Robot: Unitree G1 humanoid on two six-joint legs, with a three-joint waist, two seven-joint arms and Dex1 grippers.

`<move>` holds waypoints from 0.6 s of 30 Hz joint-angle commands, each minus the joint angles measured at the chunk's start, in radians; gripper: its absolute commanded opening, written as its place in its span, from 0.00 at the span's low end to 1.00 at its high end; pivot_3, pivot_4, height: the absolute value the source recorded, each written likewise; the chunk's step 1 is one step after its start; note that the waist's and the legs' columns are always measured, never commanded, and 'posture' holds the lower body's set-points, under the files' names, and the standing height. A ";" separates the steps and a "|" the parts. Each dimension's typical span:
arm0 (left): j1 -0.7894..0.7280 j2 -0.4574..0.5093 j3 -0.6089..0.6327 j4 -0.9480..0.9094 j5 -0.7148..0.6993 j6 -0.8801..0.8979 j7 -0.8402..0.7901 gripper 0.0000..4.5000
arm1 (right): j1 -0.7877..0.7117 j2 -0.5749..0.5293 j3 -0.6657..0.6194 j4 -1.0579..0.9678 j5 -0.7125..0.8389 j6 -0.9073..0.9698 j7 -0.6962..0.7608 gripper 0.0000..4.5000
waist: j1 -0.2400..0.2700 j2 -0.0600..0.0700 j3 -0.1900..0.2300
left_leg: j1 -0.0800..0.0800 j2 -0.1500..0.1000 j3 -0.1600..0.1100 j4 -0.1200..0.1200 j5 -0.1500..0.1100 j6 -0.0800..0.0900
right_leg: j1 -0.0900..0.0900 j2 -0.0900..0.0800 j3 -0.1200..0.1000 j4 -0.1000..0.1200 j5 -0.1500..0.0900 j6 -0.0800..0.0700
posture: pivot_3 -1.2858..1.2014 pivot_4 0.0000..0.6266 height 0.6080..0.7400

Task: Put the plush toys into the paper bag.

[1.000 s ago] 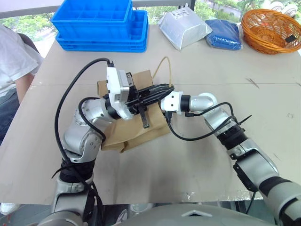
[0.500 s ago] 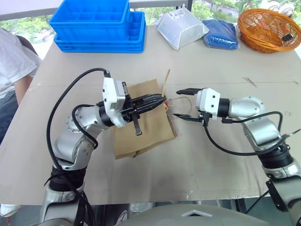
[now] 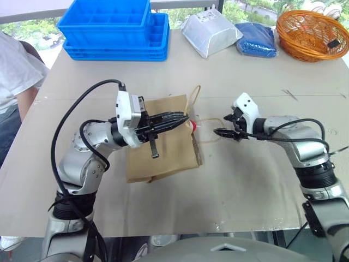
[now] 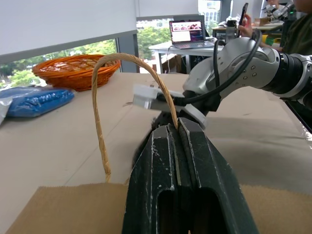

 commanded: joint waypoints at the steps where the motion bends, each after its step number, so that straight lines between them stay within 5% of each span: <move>1: -0.003 0.007 0.024 -0.030 -0.006 -0.020 0.011 0.00 | -0.007 -0.009 -0.014 -0.035 0.044 0.045 0.010 0.38 | 0.003 0.000 0.000 | 0.000 -0.001 0.000 0.000 0.000 0.000 | 0.000 -0.001 -0.001 0.000 0.000 0.000 | 0.52 0.24 1.00; 4: 0.008 -0.001 0.031 -0.042 -0.005 -0.027 0.034 0.00 | 0.002 0.006 -0.078 -0.077 0.126 0.086 0.027 0.06 | 0.000 0.000 0.000 | -0.001 -0.001 0.000 0.000 0.000 0.000 | 0.000 -0.001 -0.001 -0.001 0.000 0.000 | 0.52 0.24 1.00; 5: 0.009 -0.007 0.033 -0.043 -0.001 -0.036 0.044 0.00 | 0.005 0.011 -0.106 -0.090 0.157 0.096 0.031 0.02 | 0.000 0.000 0.000 | 0.000 -0.001 0.000 0.000 0.000 0.000 | 0.000 -0.001 -0.001 -0.001 0.000 0.000 | 0.52 0.24 1.00; 8: 0.001 -0.024 0.038 -0.039 -0.001 -0.050 0.072 0.00 | -0.004 0.059 -0.238 -0.129 0.284 0.157 0.017 0.02 | -0.001 0.000 0.000 | 0.000 -0.001 -0.001 0.000 0.000 0.000 | 0.000 -0.001 -0.001 0.000 0.000 0.000 | 0.52 0.24 1.00; 13: -0.127 -0.078 0.152 0.043 -0.184 0.081 0.224 0.00 | -0.182 0.194 -0.691 -0.223 0.754 0.399 -0.194 0.02 | 0.000 0.000 0.000 | -0.001 0.000 -0.002 0.001 0.000 0.000 | -0.001 -0.001 -0.002 0.002 0.000 0.000 | 0.52 0.24 1.00; 18: -0.262 -0.090 0.170 0.203 -0.240 0.158 0.220 0.00 | -0.215 0.175 -0.762 -0.257 1.120 0.431 -0.508 0.02 | 0.001 0.001 -0.002 | 0.001 -0.002 -0.005 0.000 0.000 0.000 | 0.002 -0.001 -0.005 0.004 0.000 0.000 | 0.52 0.24 1.00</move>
